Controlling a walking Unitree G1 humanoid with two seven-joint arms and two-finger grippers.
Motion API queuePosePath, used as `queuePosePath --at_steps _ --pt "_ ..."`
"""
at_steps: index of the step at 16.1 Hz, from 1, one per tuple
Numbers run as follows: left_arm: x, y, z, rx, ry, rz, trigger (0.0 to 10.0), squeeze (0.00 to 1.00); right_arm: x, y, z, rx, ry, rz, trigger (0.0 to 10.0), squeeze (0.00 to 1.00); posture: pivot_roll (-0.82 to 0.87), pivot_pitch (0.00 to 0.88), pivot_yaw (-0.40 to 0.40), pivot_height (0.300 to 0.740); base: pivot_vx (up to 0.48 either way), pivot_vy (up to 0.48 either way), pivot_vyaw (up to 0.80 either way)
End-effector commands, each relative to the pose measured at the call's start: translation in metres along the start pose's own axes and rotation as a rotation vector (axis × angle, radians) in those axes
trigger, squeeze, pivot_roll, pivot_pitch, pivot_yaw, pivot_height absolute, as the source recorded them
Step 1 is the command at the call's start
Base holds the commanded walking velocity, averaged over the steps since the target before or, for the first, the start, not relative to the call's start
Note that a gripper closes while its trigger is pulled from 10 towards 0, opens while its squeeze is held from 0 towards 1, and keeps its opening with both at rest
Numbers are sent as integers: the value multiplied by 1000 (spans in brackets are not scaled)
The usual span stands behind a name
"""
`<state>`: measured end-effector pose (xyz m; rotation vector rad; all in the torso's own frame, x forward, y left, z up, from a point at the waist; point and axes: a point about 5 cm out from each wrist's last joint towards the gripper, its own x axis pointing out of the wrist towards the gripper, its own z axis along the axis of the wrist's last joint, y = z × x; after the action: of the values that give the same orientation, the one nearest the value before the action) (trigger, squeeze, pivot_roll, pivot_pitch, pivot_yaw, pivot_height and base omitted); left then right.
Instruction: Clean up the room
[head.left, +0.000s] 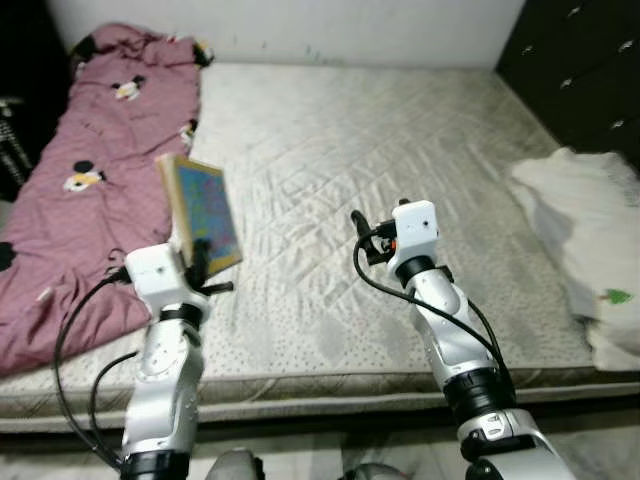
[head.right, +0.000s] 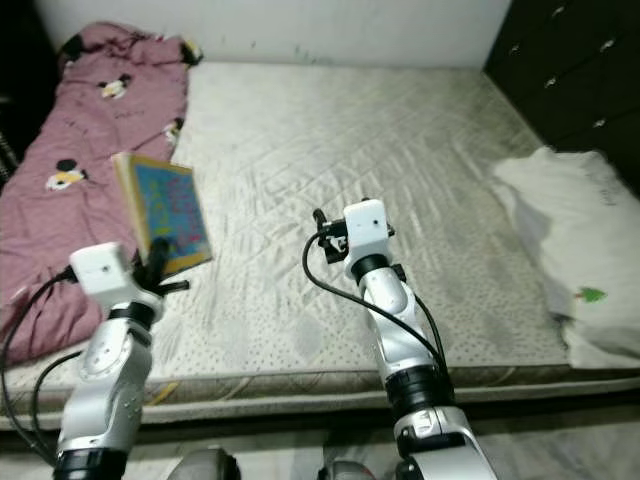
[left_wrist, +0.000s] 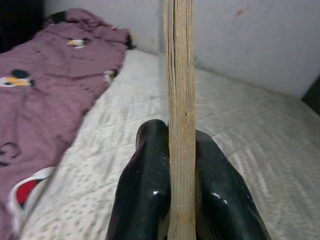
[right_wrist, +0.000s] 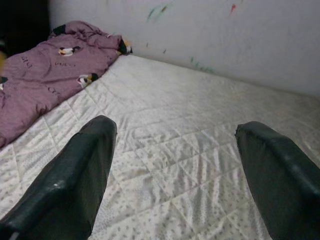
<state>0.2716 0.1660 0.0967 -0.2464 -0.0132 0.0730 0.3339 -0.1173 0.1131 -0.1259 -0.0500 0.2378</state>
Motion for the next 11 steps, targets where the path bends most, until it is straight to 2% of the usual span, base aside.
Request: queuePosePath --at_steps 1,3,6,11 --pt "2 -9 4 3 -24 -28 10000 0 -1 -10 -3 -6 24 -51 10000 0 20 68 -26 740 0 0 0" --pt "2 -9 5 29 -27 -28 10000 0 1 -12 -4 -39 39 -75 10000 0 20 66 -26 740 0 0 0" --pt "2 -6 6 48 -35 -23 10000 0 1 -9 -3 6 14 -46 10000 0 27 59 -26 740 0 0 0" --pt "3 -5 6 45 -35 -26 10000 0 3 -3 -1 -50 -1 -7 10000 0 32 53 -27 740 0 -275 0"
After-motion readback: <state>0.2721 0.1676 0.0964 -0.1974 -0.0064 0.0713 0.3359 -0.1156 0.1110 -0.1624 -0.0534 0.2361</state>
